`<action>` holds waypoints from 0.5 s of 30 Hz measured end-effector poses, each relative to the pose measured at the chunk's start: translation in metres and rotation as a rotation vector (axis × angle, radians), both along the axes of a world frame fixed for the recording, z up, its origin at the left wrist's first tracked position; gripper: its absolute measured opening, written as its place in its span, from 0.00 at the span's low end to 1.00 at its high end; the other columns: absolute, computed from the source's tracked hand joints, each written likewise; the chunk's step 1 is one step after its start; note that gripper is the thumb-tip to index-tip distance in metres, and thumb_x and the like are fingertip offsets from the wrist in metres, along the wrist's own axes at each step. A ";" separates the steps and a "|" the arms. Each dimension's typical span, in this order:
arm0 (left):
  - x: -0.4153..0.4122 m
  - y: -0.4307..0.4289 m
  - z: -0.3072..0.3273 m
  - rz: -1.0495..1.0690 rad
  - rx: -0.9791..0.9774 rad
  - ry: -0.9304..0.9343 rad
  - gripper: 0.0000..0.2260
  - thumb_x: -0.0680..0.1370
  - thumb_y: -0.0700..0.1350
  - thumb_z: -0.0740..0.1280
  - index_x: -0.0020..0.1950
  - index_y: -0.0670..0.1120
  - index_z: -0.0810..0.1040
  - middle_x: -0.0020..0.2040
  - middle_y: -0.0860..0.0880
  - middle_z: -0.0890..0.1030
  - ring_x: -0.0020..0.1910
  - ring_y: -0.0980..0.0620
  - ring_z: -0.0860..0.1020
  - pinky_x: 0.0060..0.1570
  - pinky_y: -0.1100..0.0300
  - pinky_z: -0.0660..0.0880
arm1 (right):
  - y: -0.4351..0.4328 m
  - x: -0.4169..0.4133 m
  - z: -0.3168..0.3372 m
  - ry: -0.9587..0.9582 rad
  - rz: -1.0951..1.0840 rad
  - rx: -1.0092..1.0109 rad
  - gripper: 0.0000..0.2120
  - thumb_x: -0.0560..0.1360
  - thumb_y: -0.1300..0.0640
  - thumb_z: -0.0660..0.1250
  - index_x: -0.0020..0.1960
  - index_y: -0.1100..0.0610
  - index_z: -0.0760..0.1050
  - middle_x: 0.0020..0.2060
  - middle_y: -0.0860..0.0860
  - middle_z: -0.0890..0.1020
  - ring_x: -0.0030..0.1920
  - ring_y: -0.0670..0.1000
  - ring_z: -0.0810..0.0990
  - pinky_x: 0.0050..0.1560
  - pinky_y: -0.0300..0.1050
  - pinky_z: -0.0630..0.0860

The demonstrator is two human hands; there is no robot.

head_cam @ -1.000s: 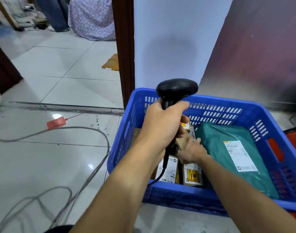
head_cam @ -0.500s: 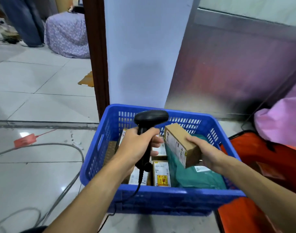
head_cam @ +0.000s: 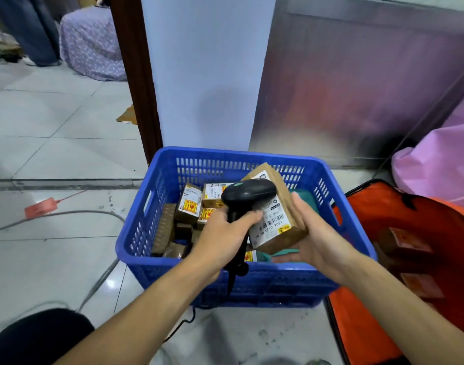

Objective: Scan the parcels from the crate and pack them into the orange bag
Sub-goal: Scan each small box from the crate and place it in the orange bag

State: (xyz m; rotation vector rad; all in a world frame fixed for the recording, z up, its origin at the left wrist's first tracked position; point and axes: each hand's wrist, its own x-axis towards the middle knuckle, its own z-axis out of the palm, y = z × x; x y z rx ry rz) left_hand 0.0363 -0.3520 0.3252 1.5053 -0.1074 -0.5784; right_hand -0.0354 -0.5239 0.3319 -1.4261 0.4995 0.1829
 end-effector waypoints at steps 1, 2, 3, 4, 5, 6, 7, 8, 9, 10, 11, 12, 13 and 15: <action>0.001 0.001 -0.003 0.011 0.041 -0.034 0.07 0.79 0.49 0.74 0.54 0.49 0.84 0.48 0.51 0.88 0.48 0.51 0.86 0.50 0.52 0.84 | 0.003 0.000 0.001 -0.013 0.061 -0.073 0.22 0.78 0.37 0.64 0.65 0.49 0.79 0.55 0.55 0.87 0.57 0.58 0.86 0.57 0.61 0.82; 0.002 0.002 -0.004 0.017 0.078 -0.055 0.09 0.78 0.52 0.74 0.55 0.50 0.84 0.48 0.53 0.88 0.49 0.51 0.86 0.54 0.49 0.83 | 0.004 -0.001 0.002 -0.023 0.090 -0.127 0.19 0.78 0.42 0.68 0.63 0.51 0.78 0.53 0.54 0.88 0.55 0.56 0.87 0.57 0.60 0.83; 0.004 0.003 -0.004 0.019 0.102 -0.061 0.11 0.77 0.53 0.75 0.56 0.51 0.83 0.48 0.54 0.88 0.50 0.51 0.86 0.57 0.46 0.82 | 0.005 0.000 0.004 -0.022 0.098 -0.168 0.16 0.78 0.49 0.71 0.62 0.53 0.78 0.52 0.54 0.88 0.54 0.56 0.87 0.57 0.60 0.83; 0.004 0.003 -0.004 0.013 0.111 -0.054 0.12 0.77 0.54 0.75 0.56 0.51 0.83 0.48 0.54 0.88 0.51 0.50 0.86 0.59 0.44 0.81 | 0.005 0.001 0.004 -0.012 0.096 -0.203 0.14 0.77 0.54 0.73 0.61 0.55 0.77 0.50 0.53 0.88 0.52 0.55 0.88 0.57 0.60 0.84; 0.005 0.004 -0.004 0.004 0.106 -0.048 0.11 0.77 0.53 0.75 0.57 0.50 0.83 0.49 0.54 0.88 0.52 0.50 0.86 0.59 0.43 0.81 | 0.003 0.002 0.005 0.006 0.092 -0.246 0.15 0.77 0.57 0.73 0.61 0.56 0.75 0.49 0.53 0.88 0.50 0.55 0.88 0.56 0.59 0.84; 0.007 0.004 -0.005 0.000 0.088 -0.037 0.10 0.78 0.51 0.75 0.57 0.49 0.83 0.49 0.54 0.88 0.52 0.50 0.86 0.58 0.43 0.82 | 0.001 0.004 0.007 0.023 0.087 -0.307 0.17 0.76 0.59 0.74 0.62 0.57 0.74 0.49 0.53 0.88 0.48 0.53 0.89 0.55 0.59 0.84; 0.008 0.003 -0.005 -0.002 0.066 -0.023 0.10 0.78 0.49 0.74 0.57 0.48 0.83 0.48 0.53 0.88 0.52 0.51 0.86 0.55 0.45 0.83 | -0.003 0.004 0.008 0.035 0.078 -0.387 0.20 0.75 0.58 0.75 0.63 0.56 0.72 0.49 0.52 0.88 0.46 0.51 0.89 0.54 0.57 0.85; 0.010 0.002 -0.004 0.007 0.040 -0.006 0.09 0.79 0.47 0.74 0.58 0.47 0.83 0.48 0.53 0.88 0.52 0.52 0.86 0.51 0.48 0.84 | -0.007 0.005 0.010 0.038 0.071 -0.495 0.21 0.73 0.57 0.76 0.62 0.54 0.71 0.49 0.50 0.87 0.45 0.49 0.88 0.53 0.56 0.85; 0.012 0.002 -0.004 0.020 0.028 0.002 0.09 0.79 0.46 0.74 0.58 0.46 0.83 0.49 0.51 0.88 0.51 0.52 0.86 0.48 0.50 0.85 | -0.013 0.006 0.012 0.030 0.065 -0.607 0.22 0.72 0.55 0.77 0.61 0.52 0.70 0.49 0.49 0.85 0.44 0.48 0.87 0.52 0.54 0.84; 0.014 0.002 -0.005 0.035 0.030 0.002 0.09 0.79 0.46 0.74 0.58 0.45 0.83 0.50 0.48 0.88 0.52 0.51 0.86 0.47 0.51 0.85 | -0.021 0.006 0.012 0.014 0.052 -0.706 0.23 0.71 0.53 0.78 0.60 0.50 0.70 0.49 0.48 0.85 0.45 0.48 0.86 0.51 0.54 0.83; 0.017 0.003 -0.006 0.051 0.043 -0.003 0.09 0.78 0.47 0.74 0.57 0.46 0.83 0.51 0.46 0.87 0.52 0.49 0.86 0.48 0.51 0.85 | -0.028 0.006 0.013 -0.001 0.032 -0.778 0.24 0.70 0.50 0.79 0.60 0.49 0.70 0.49 0.47 0.84 0.46 0.48 0.85 0.50 0.53 0.83; 0.018 0.003 -0.006 0.060 0.057 -0.007 0.09 0.78 0.48 0.74 0.57 0.47 0.83 0.52 0.44 0.87 0.51 0.47 0.87 0.51 0.48 0.85 | -0.035 0.006 0.012 -0.021 -0.002 -0.808 0.26 0.69 0.48 0.79 0.61 0.48 0.70 0.50 0.46 0.84 0.47 0.48 0.84 0.50 0.51 0.82; 0.020 0.004 -0.006 0.067 0.065 -0.011 0.09 0.78 0.48 0.74 0.56 0.47 0.83 0.53 0.43 0.87 0.50 0.46 0.87 0.53 0.46 0.84 | -0.042 0.006 0.012 -0.052 -0.052 -0.801 0.30 0.67 0.45 0.79 0.63 0.48 0.69 0.51 0.45 0.84 0.48 0.47 0.84 0.50 0.51 0.82; 0.021 0.006 -0.005 0.070 0.054 -0.006 0.08 0.79 0.48 0.74 0.56 0.47 0.83 0.53 0.42 0.87 0.50 0.45 0.87 0.53 0.46 0.84 | -0.054 0.008 0.009 -0.128 -0.189 -0.737 0.34 0.67 0.43 0.79 0.67 0.49 0.68 0.52 0.47 0.84 0.51 0.47 0.84 0.53 0.50 0.81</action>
